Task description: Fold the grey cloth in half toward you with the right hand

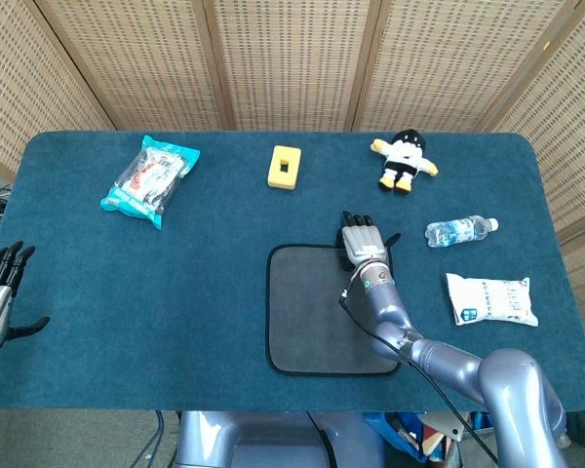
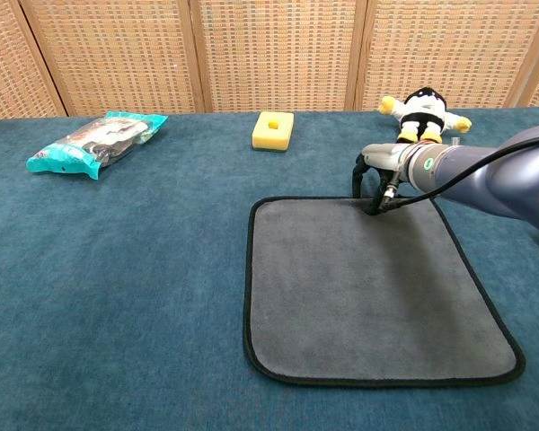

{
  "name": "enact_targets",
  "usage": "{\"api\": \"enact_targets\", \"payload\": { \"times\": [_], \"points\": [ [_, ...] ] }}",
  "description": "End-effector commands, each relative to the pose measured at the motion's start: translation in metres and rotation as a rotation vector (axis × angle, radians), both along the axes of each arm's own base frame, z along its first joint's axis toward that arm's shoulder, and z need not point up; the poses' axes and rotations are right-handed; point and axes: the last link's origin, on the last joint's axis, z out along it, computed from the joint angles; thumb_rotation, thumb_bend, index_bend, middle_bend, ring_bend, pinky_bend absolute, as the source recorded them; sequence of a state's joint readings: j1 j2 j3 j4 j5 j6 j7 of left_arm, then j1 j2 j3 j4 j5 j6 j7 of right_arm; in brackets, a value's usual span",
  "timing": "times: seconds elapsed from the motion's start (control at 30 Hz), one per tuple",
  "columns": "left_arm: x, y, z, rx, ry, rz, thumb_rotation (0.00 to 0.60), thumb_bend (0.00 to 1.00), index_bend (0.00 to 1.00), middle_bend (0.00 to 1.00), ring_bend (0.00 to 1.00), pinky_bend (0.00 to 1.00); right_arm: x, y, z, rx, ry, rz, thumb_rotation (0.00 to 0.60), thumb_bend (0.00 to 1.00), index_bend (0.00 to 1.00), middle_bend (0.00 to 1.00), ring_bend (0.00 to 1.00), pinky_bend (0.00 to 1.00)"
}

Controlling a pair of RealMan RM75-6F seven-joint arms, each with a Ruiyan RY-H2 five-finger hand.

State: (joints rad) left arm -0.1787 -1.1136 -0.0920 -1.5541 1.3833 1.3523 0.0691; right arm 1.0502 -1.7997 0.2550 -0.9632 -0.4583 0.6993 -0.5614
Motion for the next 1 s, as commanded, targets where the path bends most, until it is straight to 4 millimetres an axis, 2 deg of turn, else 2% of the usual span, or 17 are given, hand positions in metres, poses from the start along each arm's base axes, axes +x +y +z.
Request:
{"api": "enact_targets", "payload": {
  "times": [0.03, 0.23, 0.7, 1.0],
  "points": [
    [0.0, 0.0, 0.0, -0.001, -0.001, 0.001, 0.6, 0.13, 0.0, 0.0, 0.0, 0.0, 0.001, 0.001, 0.0, 0.002, -0.004, 0.003, 0.6, 0.49, 0.44, 0.0, 0.0, 0.0],
    [0.0, 0.0, 0.0, -0.002, -0.003, 0.0, 0.6, 0.13, 0.0, 0.0, 0.0, 0.0, 0.0, 0.001, 0.0, 0.001, 0.001, 0.005, 0.6, 0.49, 0.45, 0.0, 0.0, 0.0],
    [0.0, 0.002, 0.001, 0.0, -0.007, 0.004, 0.6, 0.13, 0.0, 0.0, 0.0, 0.0, 0.002, 0.0, -0.001, -0.007, -0.005, 0.013, 0.6, 0.5, 0.61, 0.0, 0.0, 0.0],
    [0.001, 0.0, 0.001, -0.005, -0.012, -0.001, 0.6, 0.13, 0.0, 0.0, 0.0, 0.0, 0.004, 0.015, 0.008, 0.021, -0.005, 0.09, 0.6, 0.53, 0.66, 0.0, 0.0, 0.0]
  ]
}}
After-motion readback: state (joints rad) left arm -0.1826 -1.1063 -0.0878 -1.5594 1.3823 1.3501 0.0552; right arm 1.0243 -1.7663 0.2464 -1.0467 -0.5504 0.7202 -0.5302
